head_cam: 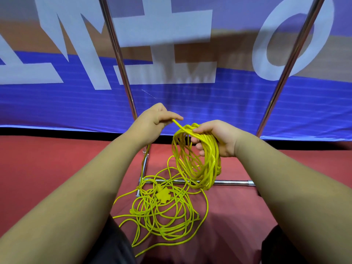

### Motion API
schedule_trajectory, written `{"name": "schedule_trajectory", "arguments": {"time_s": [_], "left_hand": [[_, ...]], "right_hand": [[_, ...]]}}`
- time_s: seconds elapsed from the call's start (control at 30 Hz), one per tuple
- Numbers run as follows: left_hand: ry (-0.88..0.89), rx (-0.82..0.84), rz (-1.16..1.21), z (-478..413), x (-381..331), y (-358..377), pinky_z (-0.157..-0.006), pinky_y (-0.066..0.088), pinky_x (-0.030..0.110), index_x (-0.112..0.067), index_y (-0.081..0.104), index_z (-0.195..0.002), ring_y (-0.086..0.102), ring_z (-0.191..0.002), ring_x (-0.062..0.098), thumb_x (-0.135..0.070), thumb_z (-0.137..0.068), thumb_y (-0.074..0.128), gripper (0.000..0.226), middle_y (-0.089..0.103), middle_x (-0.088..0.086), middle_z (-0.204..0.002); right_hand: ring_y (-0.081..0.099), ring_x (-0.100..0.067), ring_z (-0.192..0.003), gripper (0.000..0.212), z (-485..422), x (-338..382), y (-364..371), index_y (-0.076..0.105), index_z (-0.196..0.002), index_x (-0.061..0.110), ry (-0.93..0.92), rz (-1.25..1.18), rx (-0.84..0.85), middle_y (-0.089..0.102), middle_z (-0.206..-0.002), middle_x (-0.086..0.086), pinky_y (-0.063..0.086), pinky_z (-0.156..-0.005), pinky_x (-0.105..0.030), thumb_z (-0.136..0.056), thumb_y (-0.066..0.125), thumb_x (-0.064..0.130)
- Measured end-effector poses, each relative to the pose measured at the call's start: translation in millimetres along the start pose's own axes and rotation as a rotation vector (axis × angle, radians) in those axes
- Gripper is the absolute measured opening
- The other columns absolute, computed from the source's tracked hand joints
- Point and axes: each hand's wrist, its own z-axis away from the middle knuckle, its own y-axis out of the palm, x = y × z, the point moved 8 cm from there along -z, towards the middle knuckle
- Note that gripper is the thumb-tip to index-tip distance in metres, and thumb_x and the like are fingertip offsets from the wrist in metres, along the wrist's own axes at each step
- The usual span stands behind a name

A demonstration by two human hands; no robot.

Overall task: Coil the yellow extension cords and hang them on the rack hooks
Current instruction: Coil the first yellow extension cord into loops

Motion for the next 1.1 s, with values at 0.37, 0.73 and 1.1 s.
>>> {"name": "schedule_trajectory", "arguments": {"time_s": [0.37, 0.73, 1.1], "left_hand": [[-0.235, 0.211, 0.048, 5.5, 13.7, 40.4, -0.086, 0.052, 0.031, -0.027, 0.042, -0.155, 0.056, -0.087, 0.008, -0.016, -0.098, 0.062, 0.062, 0.054, -0.004, -0.112], [-0.468, 0.126, -0.075, 9.9, 33.3, 74.5, -0.067, 0.037, 0.033, -0.015, 0.061, -0.099, 0.062, -0.091, 0.029, -0.021, -0.088, 0.068, 0.014, 0.062, 0.006, -0.095], [-0.396, 0.376, -0.209, 14.3, 52.4, 78.4, -0.076, 0.05, 0.036, -0.023, 0.059, -0.118, 0.062, -0.093, 0.022, -0.015, -0.089, 0.071, 0.033, 0.067, -0.003, -0.1]], "right_hand": [[0.047, -0.008, -0.047, 0.014, -6.9, 1.0, 10.1, 0.057, -0.096, 0.015, -0.064, 0.069, 0.057, 0.049, -0.069, 0.004, 0.05, -0.052, -0.026, -0.104, 0.061, 0.026], [0.046, -0.009, -0.045, 0.019, -12.1, 1.7, 5.9, 0.062, -0.088, 0.015, -0.068, 0.068, -0.004, 0.052, -0.065, 0.005, 0.05, -0.049, -0.026, -0.103, 0.064, 0.025], [0.054, -0.022, -0.046, 0.034, -17.8, -7.6, -15.2, 0.068, -0.073, 0.008, 0.021, 0.424, -0.113, 0.056, -0.059, -0.01, 0.05, -0.049, -0.027, -0.093, 0.079, 0.033]]}}
